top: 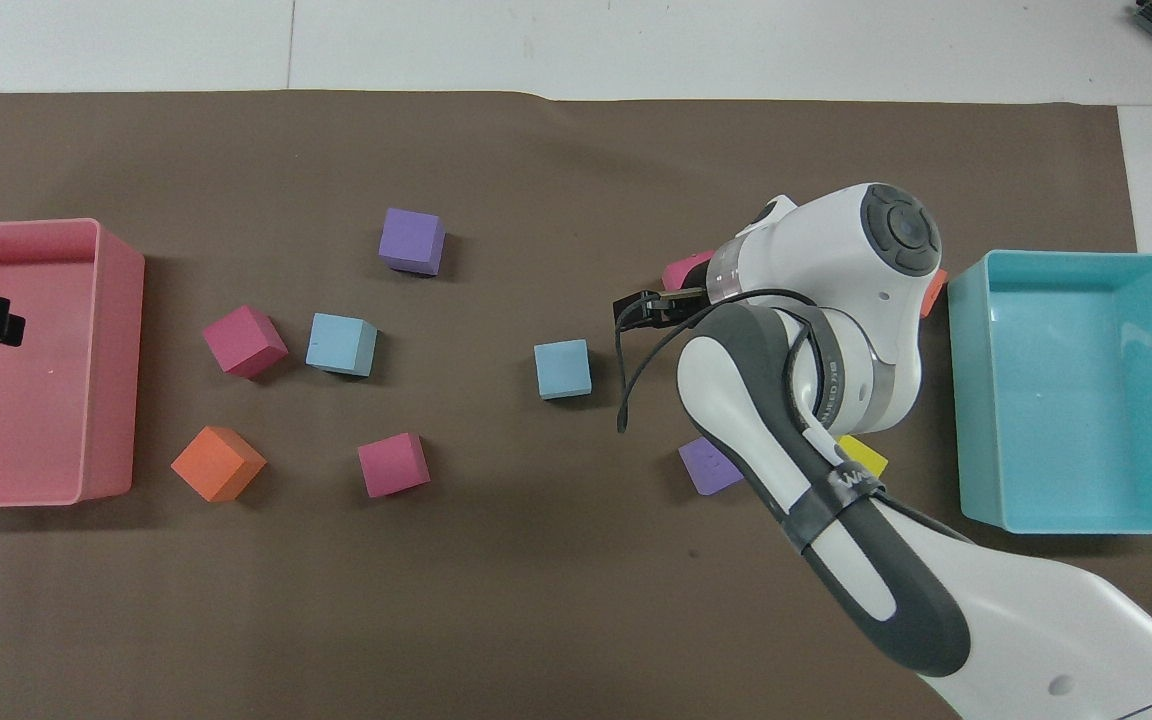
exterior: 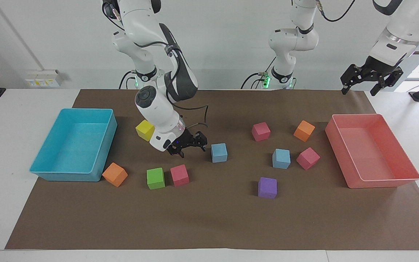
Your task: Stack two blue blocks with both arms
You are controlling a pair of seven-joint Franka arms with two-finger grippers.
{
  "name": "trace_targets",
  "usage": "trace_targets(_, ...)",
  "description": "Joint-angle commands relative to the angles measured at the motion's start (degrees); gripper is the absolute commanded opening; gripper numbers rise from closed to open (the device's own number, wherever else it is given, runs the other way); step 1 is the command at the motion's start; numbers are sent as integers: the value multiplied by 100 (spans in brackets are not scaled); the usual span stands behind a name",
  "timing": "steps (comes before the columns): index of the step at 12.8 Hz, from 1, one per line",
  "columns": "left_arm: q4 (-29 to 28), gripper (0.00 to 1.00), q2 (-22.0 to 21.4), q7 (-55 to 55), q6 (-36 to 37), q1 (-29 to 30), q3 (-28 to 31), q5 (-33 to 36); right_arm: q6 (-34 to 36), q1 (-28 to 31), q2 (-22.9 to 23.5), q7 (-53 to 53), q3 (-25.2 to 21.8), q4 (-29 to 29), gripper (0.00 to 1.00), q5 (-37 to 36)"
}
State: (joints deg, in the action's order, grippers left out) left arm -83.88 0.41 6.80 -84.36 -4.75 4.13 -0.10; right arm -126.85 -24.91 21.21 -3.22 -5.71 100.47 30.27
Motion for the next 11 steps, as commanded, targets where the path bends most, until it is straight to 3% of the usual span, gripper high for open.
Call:
trace_targets(1,-6,100,-67,-13,104,88,-61,98,82,91,-91,-642,87,174,55,409)
trace_targets(4,-6,100,-67,-13,104,88,-70,89,108,91,-64,-1180,79,332,0,829)
trace_targets(11,3,100,-67,-30,218,9,-96,89,503,373,138,-2622,79,553,0,2008)
